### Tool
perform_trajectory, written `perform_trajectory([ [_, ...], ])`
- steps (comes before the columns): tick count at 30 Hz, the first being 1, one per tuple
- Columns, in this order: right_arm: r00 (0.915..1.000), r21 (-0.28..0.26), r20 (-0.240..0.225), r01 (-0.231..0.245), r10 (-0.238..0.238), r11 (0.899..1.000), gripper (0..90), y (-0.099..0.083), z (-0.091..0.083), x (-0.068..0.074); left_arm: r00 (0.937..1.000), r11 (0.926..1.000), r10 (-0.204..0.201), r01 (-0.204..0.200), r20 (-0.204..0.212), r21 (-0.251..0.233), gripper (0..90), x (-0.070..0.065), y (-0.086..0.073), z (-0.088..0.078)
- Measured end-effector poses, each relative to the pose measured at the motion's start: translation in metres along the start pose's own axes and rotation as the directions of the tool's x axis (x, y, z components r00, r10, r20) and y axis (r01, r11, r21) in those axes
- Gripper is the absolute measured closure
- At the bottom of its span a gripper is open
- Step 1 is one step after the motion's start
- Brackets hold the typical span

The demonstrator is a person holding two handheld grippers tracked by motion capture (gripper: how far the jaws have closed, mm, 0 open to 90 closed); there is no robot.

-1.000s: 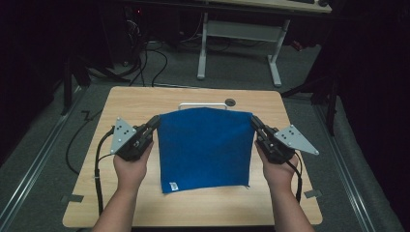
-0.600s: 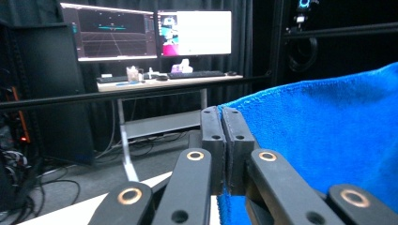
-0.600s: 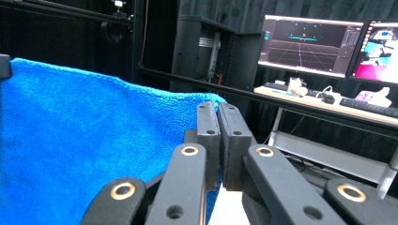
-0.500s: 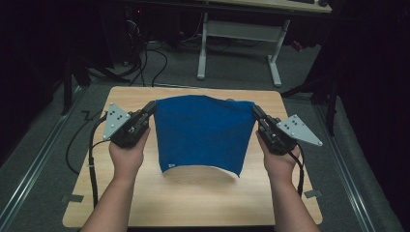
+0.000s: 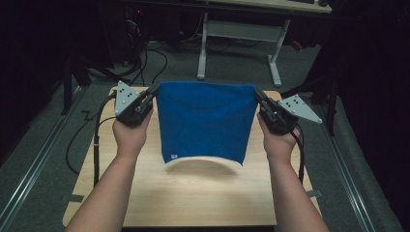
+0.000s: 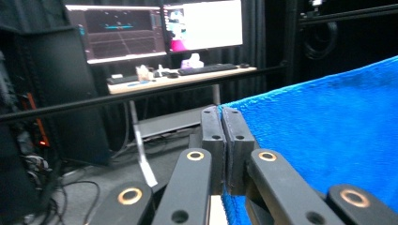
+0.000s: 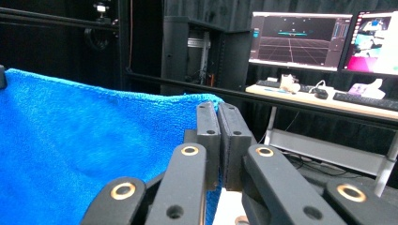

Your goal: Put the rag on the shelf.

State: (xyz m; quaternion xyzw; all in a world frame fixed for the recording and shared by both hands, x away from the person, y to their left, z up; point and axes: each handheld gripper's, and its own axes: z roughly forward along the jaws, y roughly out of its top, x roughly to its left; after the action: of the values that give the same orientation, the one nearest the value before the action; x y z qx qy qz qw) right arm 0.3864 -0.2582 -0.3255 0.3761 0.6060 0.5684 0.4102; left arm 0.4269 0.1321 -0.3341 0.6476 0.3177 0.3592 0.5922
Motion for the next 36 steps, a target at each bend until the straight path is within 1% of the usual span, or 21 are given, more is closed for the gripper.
perform_trajectory([
  [1, 1.0, 0.002, 0.001, 0.0, 0.0, 1.0, 88.6, 0.002, 0.003, -0.001, 0.9998, 0.9998, -0.018, 0.018, -0.008, -0.004, 89.2, 0.006, 0.0, 0.006],
  [2, 1.0, 0.0, 0.004, 0.0, 0.0, 1.0, 88.6, 0.003, 0.006, -0.002, 0.9998, 0.9998, -0.018, 0.018, -0.008, -0.004, 89.1, 0.006, 0.0, 0.006],
  [3, 1.0, 0.002, 0.009, 0.001, -0.001, 1.0, 88.6, 0.004, 0.01, -0.003, 0.9995, 0.9996, -0.027, 0.027, -0.019, -0.005, 89.2, 0.011, 0.002, 0.013],
  [11, 0.9995, 0.024, 0.032, 0.007, -0.008, 1.0, 88.6, 0.01, 0.035, -0.009, 0.9987, 1.0, 0.0, 0.0, -0.051, 0.003, 89.2, 0.023, 0.007, 0.036],
  [12, 0.999, 0.032, 0.042, 0.016, -0.018, 0.999, 88.6, 0.011, 0.042, -0.012, 0.9979, 0.9996, 0.024, -0.023, -0.061, 0.016, 89.1, 0.026, 0.008, 0.042],
  [13, 0.999, 0.032, 0.042, 0.016, -0.018, 0.999, 88.6, 0.011, 0.042, -0.012, 0.9979, 0.9996, 0.024, -0.023, -0.061, 0.016, 89.1, 0.026, 0.008, 0.042],
  [14, 0.9987, 0.037, 0.048, 0.012, -0.014, 0.999, 88.6, 0.011, 0.05, -0.014, 0.9975, 0.9994, 0.03, -0.029, -0.064, 0.018, 89.1, 0.027, 0.007, 0.045],
  [16, 0.9985, 0.043, 0.052, 0.015, -0.017, 0.999, 88.6, 0.011, 0.054, -0.015, 0.9971, 0.9992, 0.03, -0.028, -0.07, 0.03, 89.2, 0.03, 0.006, 0.052],
  [21, 0.9971, 0.083, 0.075, 0.007, -0.014, 0.996, 88.6, 0.004, 0.08, -0.022, 0.9965, 0.9971, 0.016, -0.01, -0.082, 0.076, 89.1, 0.039, -0.003, 0.07],
  [23, 0.9972, 0.103, 0.073, 0.01, -0.018, 0.995, 88.6, 0.001, 0.088, -0.024, 0.9965, 0.9928, 0.001, 0.009, -0.084, 0.119, 89.0, 0.044, -0.013, 0.08],
  [24, 0.9972, 0.103, 0.073, 0.01, -0.018, 0.995, 88.6, 0.001, 0.088, -0.024, 0.9965, 0.9928, 0.001, 0.009, -0.084, 0.119, 89.0, 0.044, -0.013, 0.08],
  [25, 0.9969, 0.133, 0.075, 0.012, -0.022, 0.991, 88.6, -0.005, 0.097, -0.027, 0.9965, 0.9874, 0.009, 0.005, -0.083, 0.158, 89.0, 0.045, -0.021, 0.086],
  [28, 0.9962, 0.162, 0.08, 0.02, -0.033, 0.987, 88.7, -0.011, 0.103, -0.028, 0.9967, 0.9829, -0.005, 0.02, -0.081, 0.183, 89.0, 0.046, -0.031, 0.091],
  [29, 0.9965, 0.199, 0.08, 0.006, -0.023, 0.98, 88.6, -0.022, 0.109, -0.031, 0.9965, 0.975, -0.036, 0.051, -0.076, 0.216, 89.0, 0.047, -0.044, 0.096],
  [30, 0.9967, 0.213, 0.078, 0.002, -0.019, 0.977, 88.6, -0.026, 0.111, -0.031, 0.9965, 0.975, -0.036, 0.051, -0.076, 0.216, 89.0, 0.047, -0.044, 0.096],
  [31, 0.997, 0.229, 0.076, -0.004, -0.013, 0.973, 88.6, -0.032, 0.113, -0.032, 0.9961, 0.9635, -0.056, 0.071, -0.068, 0.258, 89.0, 0.047, -0.058, 0.099],
  [32, 0.997, 0.248, 0.077, -0.009, -0.01, 0.969, 88.6, -0.038, 0.114, -0.032, 0.9961, 0.9635, -0.056, 0.071, -0.068, 0.258, 89.0, 0.047, -0.058, 0.099],
  [33, 0.9972, 0.261, 0.072, 0.001, -0.02, 0.965, 88.6, -0.044, 0.115, -0.032, 0.9954, 0.9557, -0.074, 0.088, -0.061, 0.281, 89.0, 0.047, -0.072, 0.099],
  [34, 0.9972, 0.261, 0.072, 0.001, -0.02, 0.965, 88.6, -0.044, 0.115, -0.032, 0.9954, 0.9557, -0.074, 0.088, -0.061, 0.281, 89.0, 0.047, -0.072, 0.099],
  [35, 0.9978, 0.289, 0.063, 0.001, -0.02, 0.957, 88.6, -0.057, 0.116, -0.031, 0.9946, 0.949, -0.091, 0.102, -0.052, 0.298, 89.0, 0.046, -0.084, 0.097],
  [36, 0.9978, 0.289, 0.063, 0.001, -0.02, 0.957, 88.6, -0.057, 0.116, -0.031, 0.9946, 0.949, -0.091, 0.102, -0.052, 0.298, 89.0, 0.046, -0.084, 0.097],
])
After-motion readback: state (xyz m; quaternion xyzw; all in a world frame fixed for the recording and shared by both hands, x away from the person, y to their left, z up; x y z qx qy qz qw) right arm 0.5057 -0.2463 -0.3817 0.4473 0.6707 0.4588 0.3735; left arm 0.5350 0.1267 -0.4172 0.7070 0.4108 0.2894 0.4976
